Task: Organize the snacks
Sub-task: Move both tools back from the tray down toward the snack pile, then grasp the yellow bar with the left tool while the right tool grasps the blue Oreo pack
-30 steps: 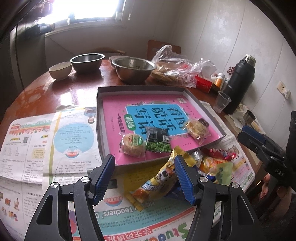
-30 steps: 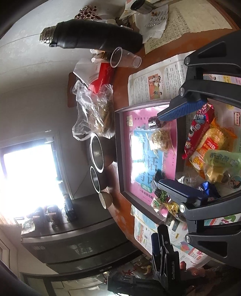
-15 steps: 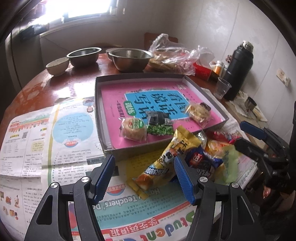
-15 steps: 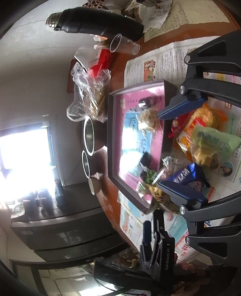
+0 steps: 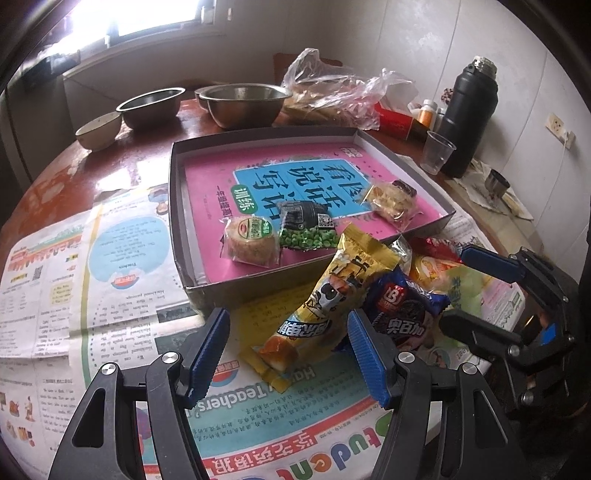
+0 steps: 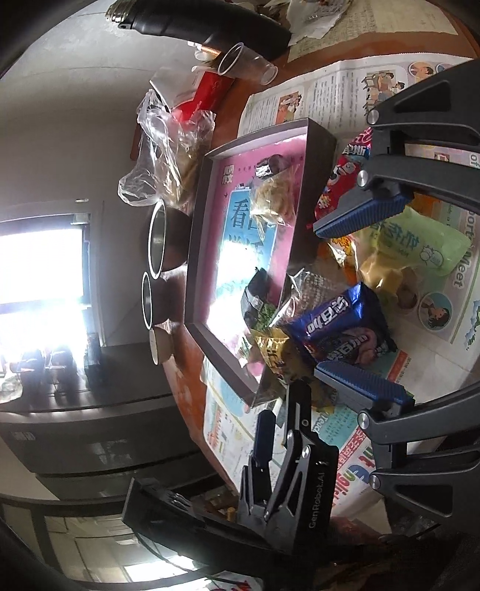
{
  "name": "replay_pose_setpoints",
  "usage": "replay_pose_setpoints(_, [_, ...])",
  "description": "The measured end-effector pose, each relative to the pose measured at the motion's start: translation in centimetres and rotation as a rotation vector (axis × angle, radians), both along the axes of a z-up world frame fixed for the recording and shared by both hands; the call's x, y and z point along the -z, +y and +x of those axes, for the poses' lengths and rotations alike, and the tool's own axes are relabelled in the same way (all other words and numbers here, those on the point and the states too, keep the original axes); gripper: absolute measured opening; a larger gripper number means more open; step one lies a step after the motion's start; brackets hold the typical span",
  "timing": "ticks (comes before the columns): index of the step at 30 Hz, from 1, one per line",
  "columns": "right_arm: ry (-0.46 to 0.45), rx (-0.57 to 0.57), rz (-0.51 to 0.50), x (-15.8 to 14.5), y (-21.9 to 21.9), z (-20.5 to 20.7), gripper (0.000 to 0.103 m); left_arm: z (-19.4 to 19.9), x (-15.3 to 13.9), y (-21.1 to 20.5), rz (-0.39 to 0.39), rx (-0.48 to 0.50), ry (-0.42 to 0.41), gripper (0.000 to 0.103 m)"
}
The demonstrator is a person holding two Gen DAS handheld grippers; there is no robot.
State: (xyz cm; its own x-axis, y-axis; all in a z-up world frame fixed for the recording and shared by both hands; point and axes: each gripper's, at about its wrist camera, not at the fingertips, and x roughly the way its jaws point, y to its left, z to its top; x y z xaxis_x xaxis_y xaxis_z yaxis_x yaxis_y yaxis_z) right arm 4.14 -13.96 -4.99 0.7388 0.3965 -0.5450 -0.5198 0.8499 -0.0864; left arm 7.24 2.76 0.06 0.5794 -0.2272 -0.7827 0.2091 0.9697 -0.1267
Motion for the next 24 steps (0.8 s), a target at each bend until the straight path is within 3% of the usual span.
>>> replay_pose_setpoints(24, [-0.065, -0.065, -0.184, 3.6, 4.1, -0.6, 0.074, 1.1, 1.8, 0.0, -0.025, 0.024, 0.03, 0.068])
